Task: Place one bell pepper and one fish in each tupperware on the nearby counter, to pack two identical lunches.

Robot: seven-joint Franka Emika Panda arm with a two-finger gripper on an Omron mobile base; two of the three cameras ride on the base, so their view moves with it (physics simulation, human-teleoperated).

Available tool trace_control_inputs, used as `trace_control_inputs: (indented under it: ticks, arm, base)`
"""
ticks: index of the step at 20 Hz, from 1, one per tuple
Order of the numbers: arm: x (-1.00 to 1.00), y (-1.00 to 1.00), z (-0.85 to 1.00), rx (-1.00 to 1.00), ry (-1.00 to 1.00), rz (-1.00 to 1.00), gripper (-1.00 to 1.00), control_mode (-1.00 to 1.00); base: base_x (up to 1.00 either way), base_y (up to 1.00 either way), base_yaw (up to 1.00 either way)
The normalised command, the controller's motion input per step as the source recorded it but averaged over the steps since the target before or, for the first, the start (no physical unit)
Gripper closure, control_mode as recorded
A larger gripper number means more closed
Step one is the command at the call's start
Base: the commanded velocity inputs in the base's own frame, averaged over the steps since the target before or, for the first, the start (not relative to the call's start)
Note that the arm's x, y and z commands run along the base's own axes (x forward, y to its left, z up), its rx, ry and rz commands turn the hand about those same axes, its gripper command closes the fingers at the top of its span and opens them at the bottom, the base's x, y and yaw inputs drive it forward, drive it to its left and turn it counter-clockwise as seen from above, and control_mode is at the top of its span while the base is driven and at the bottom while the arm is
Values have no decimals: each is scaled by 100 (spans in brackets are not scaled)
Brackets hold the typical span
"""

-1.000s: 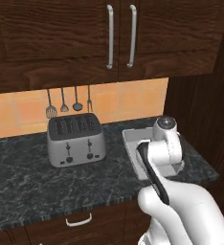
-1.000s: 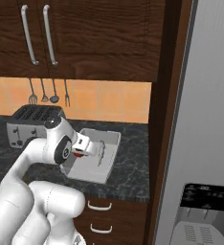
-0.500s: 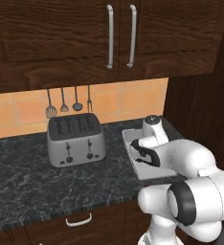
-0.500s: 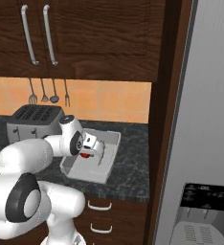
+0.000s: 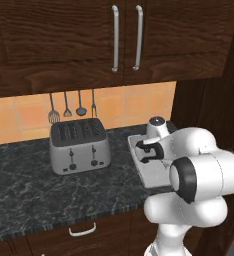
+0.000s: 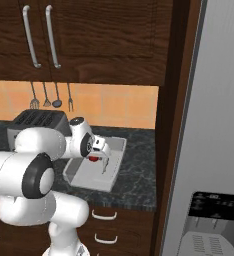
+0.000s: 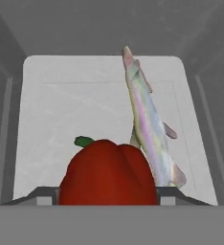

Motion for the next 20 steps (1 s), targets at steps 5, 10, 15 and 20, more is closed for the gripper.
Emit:
trace_control_inputs:
  ticks: [5, 10, 15, 20]
  arm:
    - [-1, 0, -26, 0, 0, 0, -100, -100]
    - [-71, -1, 5, 0, -6, 0, -100, -100]
    - [-100, -14, 75, 2, -33, 0, -100, -100]
    - [-100, -1, 68, 0, -37, 5, -100, -100]
  base:
    - [0, 0, 0]
    - [0, 0, 0]
    - [0, 0, 0]
    - [0, 0, 0]
